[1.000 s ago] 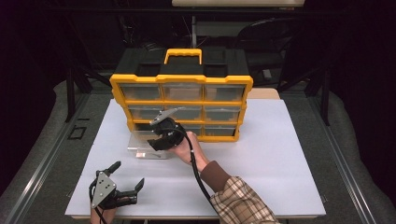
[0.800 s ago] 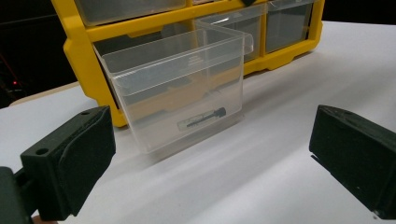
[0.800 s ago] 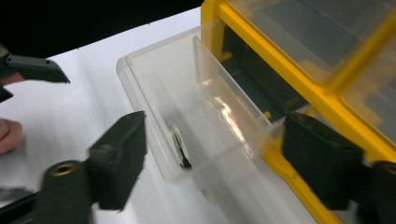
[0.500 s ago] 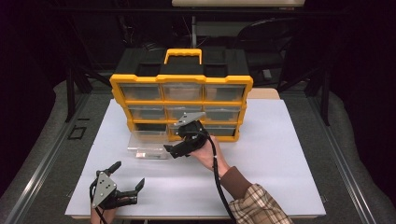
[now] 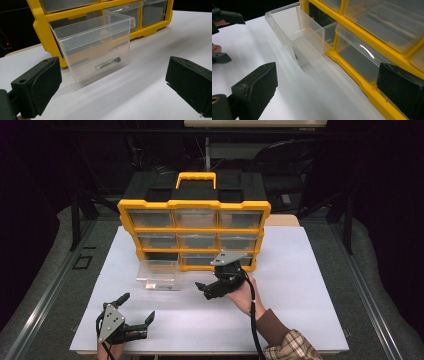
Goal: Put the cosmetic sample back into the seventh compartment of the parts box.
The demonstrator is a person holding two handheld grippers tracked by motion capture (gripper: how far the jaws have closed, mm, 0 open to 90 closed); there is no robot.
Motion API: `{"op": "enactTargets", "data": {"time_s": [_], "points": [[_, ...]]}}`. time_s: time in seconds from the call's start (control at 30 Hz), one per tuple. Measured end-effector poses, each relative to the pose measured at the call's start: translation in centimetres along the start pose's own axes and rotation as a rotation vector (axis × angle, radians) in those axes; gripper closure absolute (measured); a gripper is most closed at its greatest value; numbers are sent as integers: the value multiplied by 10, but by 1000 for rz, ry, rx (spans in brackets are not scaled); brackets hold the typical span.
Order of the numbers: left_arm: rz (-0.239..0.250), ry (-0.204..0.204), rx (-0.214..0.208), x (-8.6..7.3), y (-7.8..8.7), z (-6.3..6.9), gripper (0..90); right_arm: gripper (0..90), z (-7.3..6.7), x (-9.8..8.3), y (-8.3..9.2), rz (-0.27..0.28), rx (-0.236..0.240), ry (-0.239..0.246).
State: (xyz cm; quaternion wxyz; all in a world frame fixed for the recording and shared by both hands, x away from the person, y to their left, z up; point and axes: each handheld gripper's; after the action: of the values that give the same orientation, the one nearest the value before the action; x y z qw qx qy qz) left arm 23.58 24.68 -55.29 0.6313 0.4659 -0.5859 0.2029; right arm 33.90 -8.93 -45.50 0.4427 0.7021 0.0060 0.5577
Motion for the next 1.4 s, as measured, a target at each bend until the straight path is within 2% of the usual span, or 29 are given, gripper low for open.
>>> {"op": "enactTargets", "data": {"time_s": [0.13,0.57,1.4], "points": [[-1,-1,1,0,0,0,2,27,5,-17,14,15,-28,-12],[-1,1,1,0,0,0,2,22,15,-56,42,65,-111,-34],[-8,1,0,0,-1,1,2,22,19,-134,62,96,-239,-83]]}}
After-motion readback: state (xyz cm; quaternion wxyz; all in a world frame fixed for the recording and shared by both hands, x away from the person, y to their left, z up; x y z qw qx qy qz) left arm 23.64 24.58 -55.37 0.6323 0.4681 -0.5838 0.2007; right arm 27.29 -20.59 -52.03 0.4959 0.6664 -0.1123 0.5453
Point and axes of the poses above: each handheld gripper's, and its own axes: y roughly backward along the jaws, x roughly out of its top, z roughly to its right, and after that the axes turned 6 degrees about -z, right-handed
